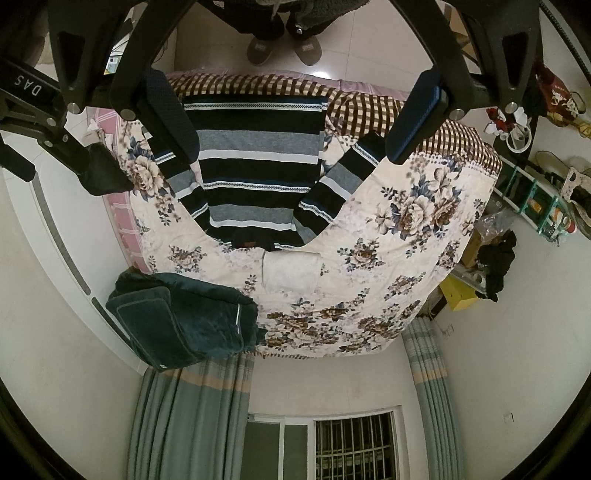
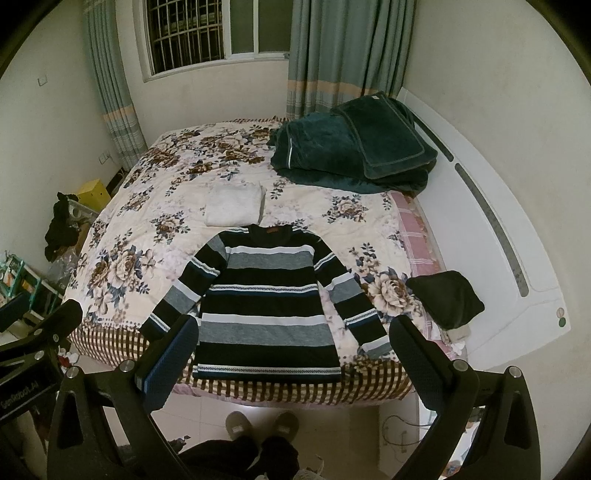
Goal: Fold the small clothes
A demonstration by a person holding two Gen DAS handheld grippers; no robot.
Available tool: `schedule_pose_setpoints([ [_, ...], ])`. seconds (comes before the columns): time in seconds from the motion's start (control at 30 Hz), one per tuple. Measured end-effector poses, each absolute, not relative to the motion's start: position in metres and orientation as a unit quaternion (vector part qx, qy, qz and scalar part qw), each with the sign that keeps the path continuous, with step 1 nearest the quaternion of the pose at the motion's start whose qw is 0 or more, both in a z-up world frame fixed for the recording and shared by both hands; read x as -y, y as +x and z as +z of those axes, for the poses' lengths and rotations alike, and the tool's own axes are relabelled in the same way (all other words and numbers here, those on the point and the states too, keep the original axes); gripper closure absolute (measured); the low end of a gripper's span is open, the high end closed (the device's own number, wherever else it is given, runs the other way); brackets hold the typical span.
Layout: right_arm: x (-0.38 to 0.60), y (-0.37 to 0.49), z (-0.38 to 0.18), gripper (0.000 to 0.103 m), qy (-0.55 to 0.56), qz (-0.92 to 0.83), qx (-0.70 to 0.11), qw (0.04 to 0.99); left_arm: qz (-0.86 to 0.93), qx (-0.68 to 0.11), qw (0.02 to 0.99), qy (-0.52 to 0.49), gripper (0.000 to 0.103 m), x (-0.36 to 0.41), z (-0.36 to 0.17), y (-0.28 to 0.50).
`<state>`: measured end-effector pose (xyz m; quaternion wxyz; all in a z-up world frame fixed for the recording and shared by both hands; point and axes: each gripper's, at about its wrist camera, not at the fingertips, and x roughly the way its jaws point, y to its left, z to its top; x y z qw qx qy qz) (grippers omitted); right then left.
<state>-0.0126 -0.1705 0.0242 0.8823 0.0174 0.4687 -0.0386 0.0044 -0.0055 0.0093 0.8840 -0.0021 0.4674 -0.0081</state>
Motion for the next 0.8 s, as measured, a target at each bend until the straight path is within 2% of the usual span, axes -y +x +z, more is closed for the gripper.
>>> schedule_pose_setpoints([
  [0.23,0.166,0.007,0.023,0.0,0.037,-0.04,-0.478,0.877,0.001,-0.463,0.886,0.001,0.0,0.013,0.02,0.025],
  [0.4,0.191,0.053,-0.028,0.0,0.101,-0.078,-0.5,0.857,0.026,-0.424,0.905,0.027,0.0,0.019,-0.005,0.06],
  [0.6,0.311,0.089,-0.149,0.0,0.198,-0.182,-0.553,0.789,0.054,-0.462,0.884,0.043,0.0,0.021,-0.092,0.131],
  [0.8,0.463,0.106,-0.325,0.0,0.303,-0.26,-0.602,0.692,0.098,-0.499,0.858,0.066,0.0,0.036,-0.185,0.187],
])
